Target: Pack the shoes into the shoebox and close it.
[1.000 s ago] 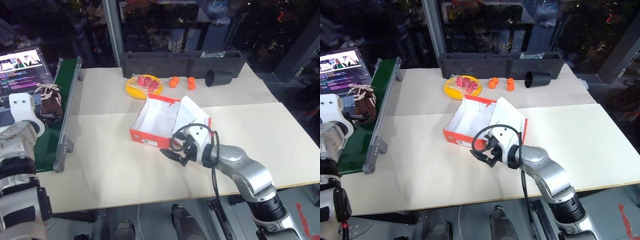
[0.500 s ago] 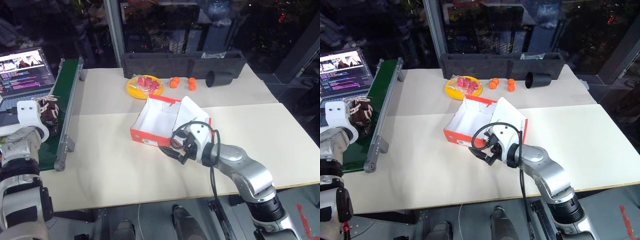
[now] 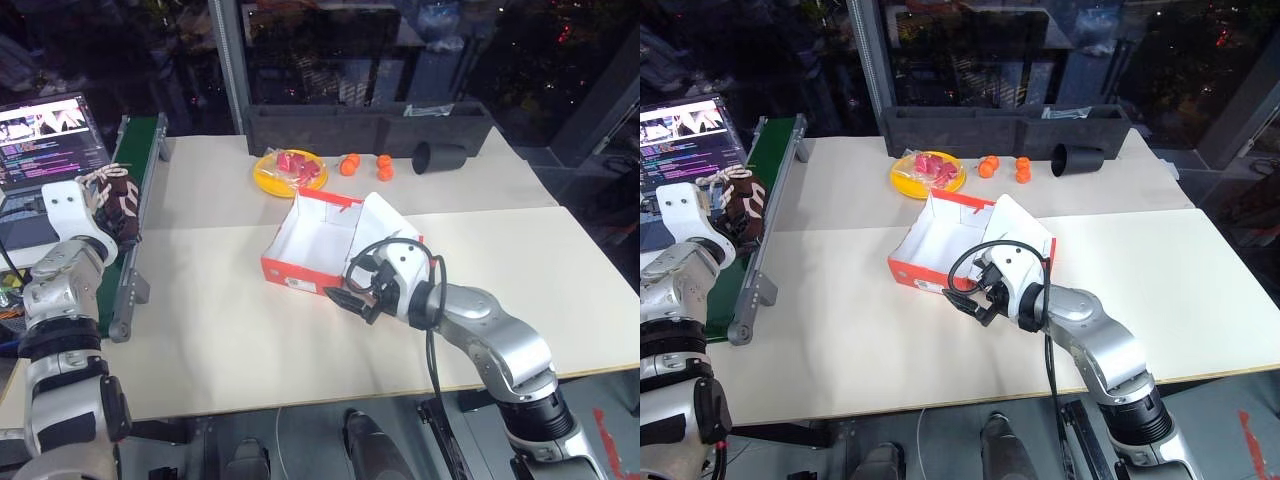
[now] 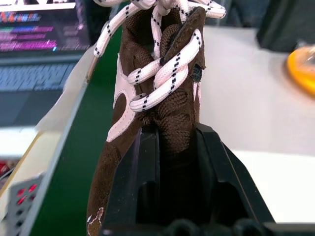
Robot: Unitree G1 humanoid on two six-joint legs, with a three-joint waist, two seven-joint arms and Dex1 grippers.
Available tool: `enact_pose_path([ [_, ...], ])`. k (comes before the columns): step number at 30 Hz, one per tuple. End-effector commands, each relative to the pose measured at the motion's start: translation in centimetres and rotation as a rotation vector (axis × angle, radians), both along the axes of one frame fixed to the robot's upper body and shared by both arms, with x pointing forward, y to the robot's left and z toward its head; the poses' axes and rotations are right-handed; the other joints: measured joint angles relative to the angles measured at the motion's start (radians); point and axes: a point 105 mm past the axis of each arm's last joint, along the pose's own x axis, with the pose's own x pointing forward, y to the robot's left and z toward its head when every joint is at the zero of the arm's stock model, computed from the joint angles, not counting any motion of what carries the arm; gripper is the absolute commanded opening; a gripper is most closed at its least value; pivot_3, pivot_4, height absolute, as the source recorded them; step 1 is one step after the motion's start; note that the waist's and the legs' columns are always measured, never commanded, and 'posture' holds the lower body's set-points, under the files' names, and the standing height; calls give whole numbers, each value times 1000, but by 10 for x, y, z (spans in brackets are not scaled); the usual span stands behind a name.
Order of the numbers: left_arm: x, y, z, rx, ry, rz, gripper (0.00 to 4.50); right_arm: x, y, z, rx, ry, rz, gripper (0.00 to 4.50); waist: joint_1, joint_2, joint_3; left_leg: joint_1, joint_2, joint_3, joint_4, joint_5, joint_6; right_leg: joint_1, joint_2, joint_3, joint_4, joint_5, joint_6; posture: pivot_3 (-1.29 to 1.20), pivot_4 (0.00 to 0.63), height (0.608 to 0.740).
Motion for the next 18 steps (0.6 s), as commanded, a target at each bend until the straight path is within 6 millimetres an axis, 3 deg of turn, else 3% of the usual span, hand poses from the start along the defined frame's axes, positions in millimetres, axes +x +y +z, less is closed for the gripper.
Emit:
enact_pose_path([
  [1, -5, -7, 37, -14, -173, -38, 954, 3, -4, 13, 13, -53, -17, 4500, 1, 0, 0, 0, 0, 0, 0, 0, 0, 0, 0, 0, 0, 0, 0, 0, 150, 727],
  [4, -5, -27, 51, -98, -268, -147, 954, 10, -7, 18, 44, -61, -63, 4500, 5, -2, 0, -1, 0, 0, 1, 0, 0, 0, 0, 0, 0, 0, 0, 0, 150, 727],
  [8, -4, -63, 56, -179, -309, -300, 954, 31, -16, 46, 217, -65, -179, 4500, 7, -2, 0, -1, 0, 0, 2, 0, 0, 0, -1, 0, 0, 0, 0, 0, 150, 727],
  [10, 1, -96, 52, -208, -295, -409, 954, 42, -15, 67, 263, -57, -210, 4500, 6, -2, 0, -1, 0, 0, 2, 0, 0, 1, 0, 0, 1, 0, 0, 0, 150, 727],
  [15, 1, -184, 50, -277, -270, -679, 954, 58, 11, 121, 487, 49, -164, 4500, 0, -2, 0, -1, 0, -1, 2, 1, 0, 1, 0, -1, 1, 1, -1, 0, 150, 727],
  [18, -9, -223, 58, -327, -288, -815, 954, 68, 29, 126, 615, 243, -156, 4500, -8, -2, 0, -1, 0, -2, 1, 1, 0, 1, 0, -2, 1, 2, -3, 0, 150, 727],
])
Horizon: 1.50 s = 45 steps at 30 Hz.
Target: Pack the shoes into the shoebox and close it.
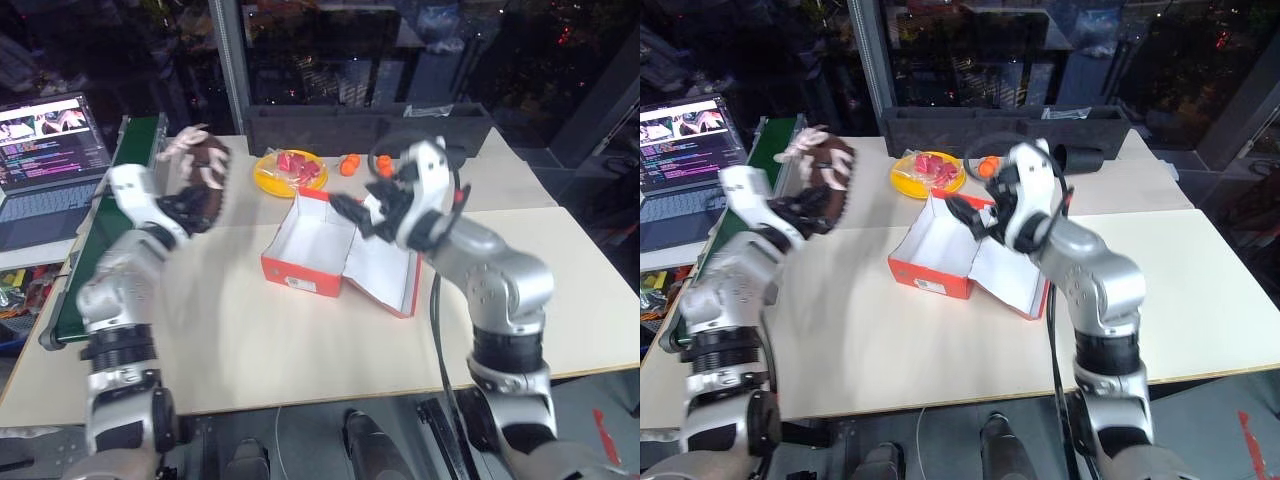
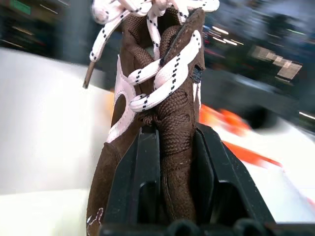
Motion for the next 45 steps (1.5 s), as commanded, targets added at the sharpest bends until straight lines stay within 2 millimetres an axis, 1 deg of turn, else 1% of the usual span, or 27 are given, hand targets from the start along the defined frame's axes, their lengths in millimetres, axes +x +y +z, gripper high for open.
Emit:
enact_pose_path([
  [1, -20, -44, 39, -40, -133, -174, 954, 9, 14, -1, 144, 202, 52, 4500, -3, 0, 0, 0, 0, 0, 0, 0, 0, 0, 0, -1, 0, 1, -2, 0, 150, 727],
  [4, -31, -67, 48, -109, -143, -266, 954, 17, 18, -14, 201, 331, 44, 4500, -5, 0, 0, -1, 0, -2, -1, 0, 1, 0, 0, -2, 0, 3, -5, 0, 150, 727],
  [6, -36, -72, 49, -118, -144, -297, 954, 21, 14, -19, 217, 362, 24, 4500, -5, 1, 1, -3, 0, -4, 0, 0, 1, 0, 0, -4, -1, 3, -5, 0, 150, 727],
  [9, -36, -72, 44, -113, -131, -300, 954, 25, 8, -21, 225, 374, -2, 4500, -8, 2, 1, -3, 0, -5, 0, 1, 2, 0, 0, -5, -1, 0, -1, 0, 150, 727],
  [11, -36, -72, 43, -105, -128, -302, 954, 25, 7, -19, 254, 379, -3, 4500, -12, 2, 1, -3, 0, -5, 0, 1, 3, 0, 0, -5, -1, 0, -1, 0, 150, 727],
  [19, -35, -71, 39, -97, -124, -303, 954, 34, -1, -20, 268, 381, -52, 4500, -18, 3, 1, -3, 0, -6, 0, 2, 3, 0, 0, -6, -2, 0, -1, 0, 150, 727],
  [23, -36, -73, 37, -88, -121, -313, 954, 35, 0, -16, 270, 373, -52, 4500, -19, 3, 1, -4, 0, -6, 0, 2, 3, 0, 0, -6, -4, 0, -1, 0, 150, 727],
  [25, -36, -74, 36, -88, -119, -316, 914, 36, 1, -15, 270, 368, -54, 3994, -19, 3, 1, -4, 0, -6, -1, 2, 3, 0, 0, -6, -4, 0, -1, 0, 150, 727],
  [26, -36, -75, 36, -88, -119, -316, 914, 35, 1, -15, 270, 365, -57, 3812, -19, 3, 1, -4, 0, -6, -1, 2, 3, 0, 0, -6, -4, 0, -1, 0, 150, 727],
  [31, -36, -75, 35, -75, -117, -311, 914, 33, 4, -15, 275, 364, -51, 2093, -18, 3, 1, -6, 0, -8, -1, 2, 3, 0, 0, -7, -6, 1, 0, 0, 150, 727],
  [33, -36, -75, 33, -65, -112, -308, 914, 32, 7, -15, 280, 364, -45, 1554, -18, 3, 2, -7, 0, -9, -1, 2, 3, 0, 0, -8, -7, 1, -1, 0, 150, 727],
  [35, -36, -76, 33, -64, -109, -309, 914, 30, 8, -15, 286, 363, -39, 1554, -18, 3, 2, -7, 0, -9, -1, 2, 3, 0, 0, -9, -7, 1, -1, 0, 150, 727],
  [38, -33, -79, 24, -11, -78, -296, 914, 29, 9, -17, 293, 361, -47, 1554, -16, 4, 2, -8, 0, -10, -1, 2, 3, 0, 0, -10, -7, 1, -1, 0, 150, 727],
  [41, -32, -79, 26, -20, -93, -297, 914, 30, 9, -17, 318, 362, -61, 1554, -16, 5, 2, -8, 0, -11, -1, 2, 3, 0, 0, -10, -7, 1, -1, 0, 150, 727],
  [45, -34, -84, 23, 36, -97, -316, 2037, 31, 4, -16, 345, 360, -95, 1507, -16, 7, 4, -8, 0, -12, -1, 2, 3, 0, 0, -11, -7, 1, -1, 0, 150, 727],
])
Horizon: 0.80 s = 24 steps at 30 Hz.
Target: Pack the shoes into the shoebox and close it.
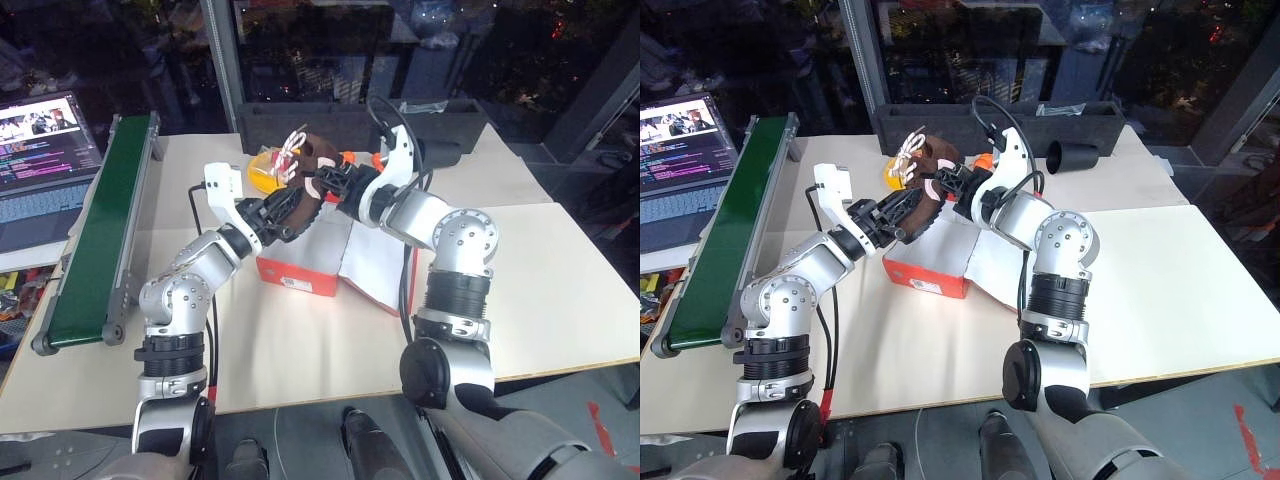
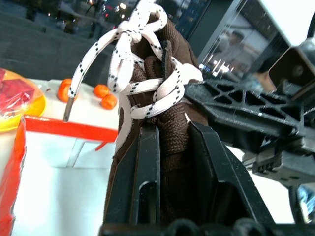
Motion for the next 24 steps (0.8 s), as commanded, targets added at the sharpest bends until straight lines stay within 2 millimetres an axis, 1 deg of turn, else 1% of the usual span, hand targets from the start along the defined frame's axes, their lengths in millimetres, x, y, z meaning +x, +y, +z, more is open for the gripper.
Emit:
enact_pose_path([
  [1, -7, -10, 7, 63, -72, -39, 2344, -3, -5, 17, 74, -66, -46, 1507, 0, 0, 0, 0, 0, 0, 0, 0, 0, 0, 0, 0, 0, 0, 0, 0, 150, 727],
  [4, -4, -3, 0, 125, -79, -28, 2344, 4, -20, 11, 64, -42, -120, 1507, -1, 1, 1, 0, 0, 0, 0, 0, 0, 0, 0, 0, 0, 0, 0, 0, 150, 727],
  [7, -2, 18, -8, 228, -95, -33, 2344, 13, -37, -1, 13, 6, -175, 1507, -5, 2, 1, 0, 0, 0, 0, 0, 0, 0, 0, 0, 0, 0, 0, 0, 150, 727],
  [9, -1, 27, -9, 264, -101, -52, 2344, 16, -42, -11, -14, 47, -184, 1507, -3, 3, 1, 1, 0, 0, -1, 1, 2, 0, 0, 0, 0, 0, -1, 0, 150, 727],
  [11, -1, 36, -9, 334, -119, -100, 2344, 22, -44, -30, -50, 122, -188, 1507, -2, 3, 1, 0, 0, 0, -1, 2, 3, 0, 0, 0, 0, 0, -1, 0, 150, 727],
  [14, -6, 40, -3, 408, -154, -190, 2344, 27, -43, -56, -92, 208, -171, 1507, -3, 4, 2, 0, 0, 0, -1, 2, 3, 0, 0, 0, 0, 0, -1, 0, 150, 727],
  [16, -7, 42, 0, 445, -168, -237, 2344, 30, -40, -69, -112, 245, -151, 1507, -3, 5, 2, 0, 0, -1, -2, 2, 3, 0, 0, 0, 0, 0, -1, 0, 150, 727],
  [19, -9, 40, 0, 494, -183, -294, 2344, 38, -44, -92, -192, 296, -157, 1507, -4, 5, 2, 0, 0, -1, -2, 2, 3, 0, 0, -1, -1, 0, -1, 0, 150, 727],
  [22, -11, 37, 0, 501, -193, -318, 2344, 45, -48, -104, -249, 312, -163, 1507, -6, 5, 2, 1, 0, -1, -2, 2, 3, 1, 0, -1, 0, 0, -1, 0, 150, 727],
  [24, -12, 35, 1, 499, -197, -321, 2344, 48, -50, -108, -292, 309, -163, 1507, -6, 5, 2, 2, 0, -1, -2, 2, 4, 1, 0, 0, 0, 0, -1, 0, 150, 727],
])
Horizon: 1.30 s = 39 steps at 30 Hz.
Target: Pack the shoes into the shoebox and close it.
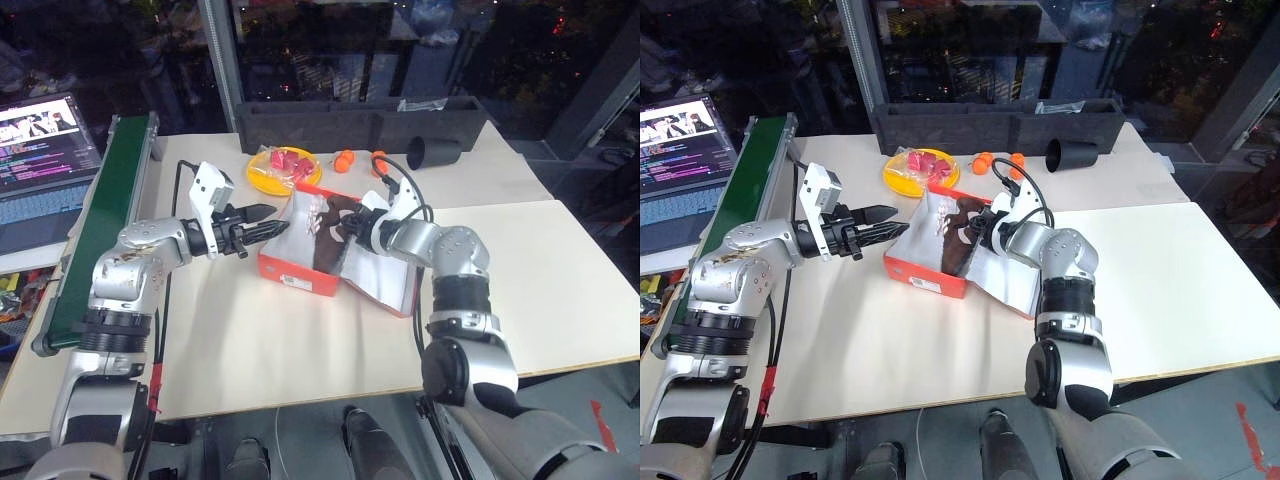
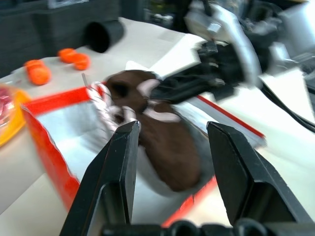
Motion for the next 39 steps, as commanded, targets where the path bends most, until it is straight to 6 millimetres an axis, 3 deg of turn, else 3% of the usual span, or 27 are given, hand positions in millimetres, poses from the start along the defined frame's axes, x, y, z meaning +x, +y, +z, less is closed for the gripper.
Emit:
enact_pose_path([
  [1, -3, -5, 11, 4, -55, -22, 2344, 5, -4, -16, -82, 19, 6, 1507, 0, 0, 0, 0, 0, 0, 0, 0, 0, 0, 0, 0, 0, 0, 0, 0, 150, 727],
  [8, -7, -8, 13, -12, -60, -19, 2344, 7, -1, -22, -204, 28, 38, 1507, -17, 0, 0, 0, 0, -1, -1, 0, 0, 0, 0, 0, 0, 0, 0, 0, 150, 727],
  [11, -7, -8, 12, -14, -60, -18, 2399, 9, 3, -13, -201, 1, 44, 2166, -20, 0, 0, -1, 0, -1, -1, 0, 0, 0, 0, 0, 0, 0, 0, 0, 150, 727],
  [16, -8, -9, 10, -15, -57, -19, 2399, 14, 10, 18, -223, -102, 57, 3832, -23, 0, 0, -1, 0, -1, -1, 0, 1, 0, 0, 0, 1, 0, 0, 0, 150, 727],
  [22, -8, -12, 10, -22, -53, -24, 2399, 10, 16, 70, -260, -262, 73, 3832, -23, 3, 2, -1, 0, -1, -1, 0, 1, -1, 0, 0, 1, 0, 0, 0, 150, 727],
  [29, -7, -11, 9, -18, -52, -19, 2399, -8, 21, 103, -331, -411, 121, 3832, -21, 3, 2, -1, 0, -2, -1, 0, 1, -1, 0, 0, 1, 0, 0, 0, 150, 727],
  [33, -5, -5, 9, -19, -53, 14, 2399, -25, 33, 112, -319, -508, 221, 3832, -21, 3, 2, -1, 0, -2, 0, 0, 1, -1, 0, -1, 2, 0, 0, 0, 150, 727],
  [36, -4, 4, 3, -20, -40, 69, 2399, -67, 54, 122, -370, -734, 486, 3832, -20, 3, 2, -1, 0, -2, -1, 0, 1, -1, 0, 0, 2, 0, 0, 0, 150, 727],
  [39, 0, 18, 1, -38, -35, 165, 2399, -103, 54, 115, -427, -876, 670, 3832, -18, 4, 3, -2, 0, -2, -1, 0, 1, -1, 0, -1, 2, -1, 1, 0, 150, 727],
])
